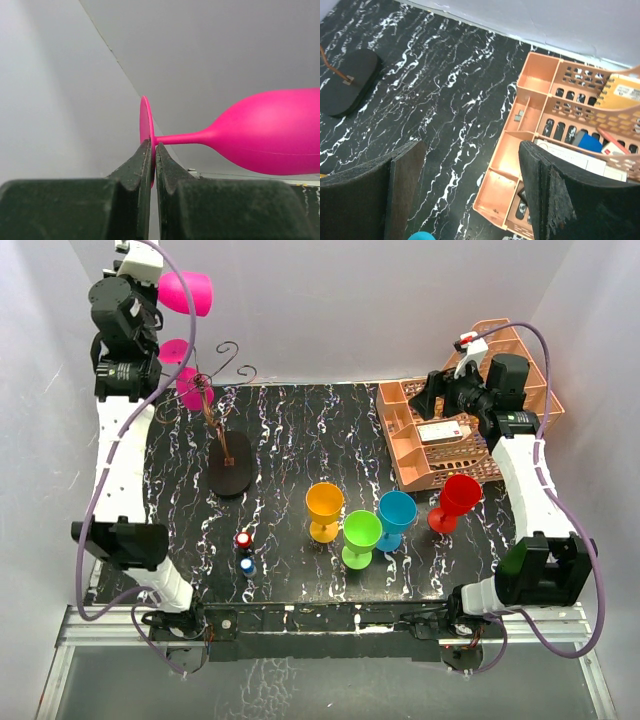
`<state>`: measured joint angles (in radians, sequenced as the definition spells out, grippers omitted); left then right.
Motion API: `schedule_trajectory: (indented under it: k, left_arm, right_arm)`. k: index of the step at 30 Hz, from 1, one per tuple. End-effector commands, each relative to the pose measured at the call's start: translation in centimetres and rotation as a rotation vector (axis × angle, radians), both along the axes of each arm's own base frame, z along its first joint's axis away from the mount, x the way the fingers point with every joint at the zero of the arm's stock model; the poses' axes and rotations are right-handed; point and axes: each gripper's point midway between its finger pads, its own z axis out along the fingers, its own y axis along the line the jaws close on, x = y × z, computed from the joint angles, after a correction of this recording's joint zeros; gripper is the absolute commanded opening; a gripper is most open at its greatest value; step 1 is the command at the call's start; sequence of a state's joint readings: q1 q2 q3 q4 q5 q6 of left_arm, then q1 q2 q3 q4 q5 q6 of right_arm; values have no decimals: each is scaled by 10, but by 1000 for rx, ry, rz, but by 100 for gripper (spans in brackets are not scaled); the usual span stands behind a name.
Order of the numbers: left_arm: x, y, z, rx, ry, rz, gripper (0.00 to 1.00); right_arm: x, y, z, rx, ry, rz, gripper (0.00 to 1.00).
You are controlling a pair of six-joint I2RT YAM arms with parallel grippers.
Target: Place the wine glass upside down on the wine glass rack
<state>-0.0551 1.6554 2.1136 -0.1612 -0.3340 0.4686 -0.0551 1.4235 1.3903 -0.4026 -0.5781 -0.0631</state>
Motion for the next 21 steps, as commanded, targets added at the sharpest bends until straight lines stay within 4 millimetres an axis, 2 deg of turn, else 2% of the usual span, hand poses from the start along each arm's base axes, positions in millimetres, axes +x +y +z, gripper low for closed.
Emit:
schedule_trajectory:
  k: [1, 7, 10, 21]
  left_arm:
    - [7, 5, 35, 86, -107, 29, 0]
    - [45, -5, 13, 170, -58, -8, 0]
    - [60, -17, 1, 227, -31, -58, 0]
    - [89, -63, -44, 508, 102, -212, 0]
  right_arm:
    - [-2, 7, 27, 2, -115, 57, 82]
    - [-2, 6, 23, 11, -105, 68, 82]
    - [-3, 5, 21, 13, -103, 70, 82]
    - [-3, 5, 14, 10, -95, 81, 82]
